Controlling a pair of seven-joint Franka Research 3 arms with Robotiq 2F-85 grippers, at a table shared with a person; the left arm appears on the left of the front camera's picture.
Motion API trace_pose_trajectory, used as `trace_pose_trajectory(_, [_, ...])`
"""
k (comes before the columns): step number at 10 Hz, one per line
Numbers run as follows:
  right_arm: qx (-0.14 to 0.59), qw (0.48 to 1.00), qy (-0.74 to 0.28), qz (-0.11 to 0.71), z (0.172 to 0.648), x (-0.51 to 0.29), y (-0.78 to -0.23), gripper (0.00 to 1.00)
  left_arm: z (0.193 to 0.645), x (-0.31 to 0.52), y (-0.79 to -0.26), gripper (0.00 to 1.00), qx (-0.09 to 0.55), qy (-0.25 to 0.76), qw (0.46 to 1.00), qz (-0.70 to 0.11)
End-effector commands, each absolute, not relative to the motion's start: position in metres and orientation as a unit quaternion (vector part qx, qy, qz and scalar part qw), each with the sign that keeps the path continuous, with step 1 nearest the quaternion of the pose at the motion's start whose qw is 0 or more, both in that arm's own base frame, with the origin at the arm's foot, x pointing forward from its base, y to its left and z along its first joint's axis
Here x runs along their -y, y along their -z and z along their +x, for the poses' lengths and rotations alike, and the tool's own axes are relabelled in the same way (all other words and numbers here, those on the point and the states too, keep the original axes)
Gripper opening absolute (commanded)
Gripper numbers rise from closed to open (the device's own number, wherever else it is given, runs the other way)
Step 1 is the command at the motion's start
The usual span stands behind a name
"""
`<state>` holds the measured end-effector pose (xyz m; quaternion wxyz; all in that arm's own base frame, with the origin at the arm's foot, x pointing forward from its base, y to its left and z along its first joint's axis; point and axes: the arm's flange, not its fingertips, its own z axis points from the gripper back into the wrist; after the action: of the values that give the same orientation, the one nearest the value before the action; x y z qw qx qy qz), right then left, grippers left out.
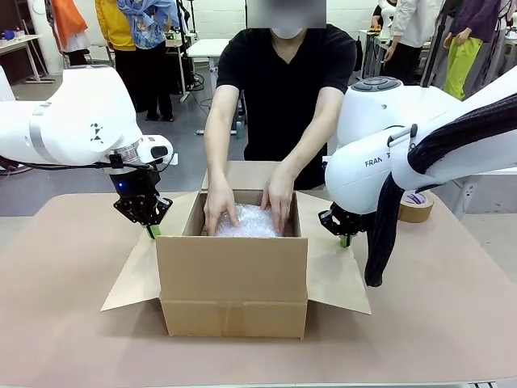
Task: Wrap the clocks to prevent damage.
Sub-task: Once the human has placed the objects inside and stepped back, release both hands from the side flaps of the Package Box.
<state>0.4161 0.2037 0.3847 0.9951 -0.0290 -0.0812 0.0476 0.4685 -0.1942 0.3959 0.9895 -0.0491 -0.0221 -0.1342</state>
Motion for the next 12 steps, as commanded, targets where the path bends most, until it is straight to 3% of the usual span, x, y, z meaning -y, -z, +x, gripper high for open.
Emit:
trace_pose_trajectory(1, [0.081,0.995,-0.049,-0.033,0.416,-0.204,-0.384,0.01,0.469,0.194,-0.395,0.00,0.021,0.131,0.990,-0.047])
trace_pose_trajectory(10, [0.081,0.995,-0.048,-0.029,0.416,-0.204,-0.385,0.01,0.469,0.194,-0.396,0.00,0.022,0.134,0.989,-0.049])
trace_pose_trajectory(11, [0.104,0.983,-0.146,-0.049,0.413,-0.196,-0.390,0.01,0.465,0.188,-0.401,0.00,0.004,0.263,0.963,-0.060])
trace_pose_trajectory(12, [0.121,0.970,-0.202,-0.056,0.408,-0.183,-0.409,0.01,0.454,0.180,-0.421,0.00,0.013,0.312,0.948,-0.062])
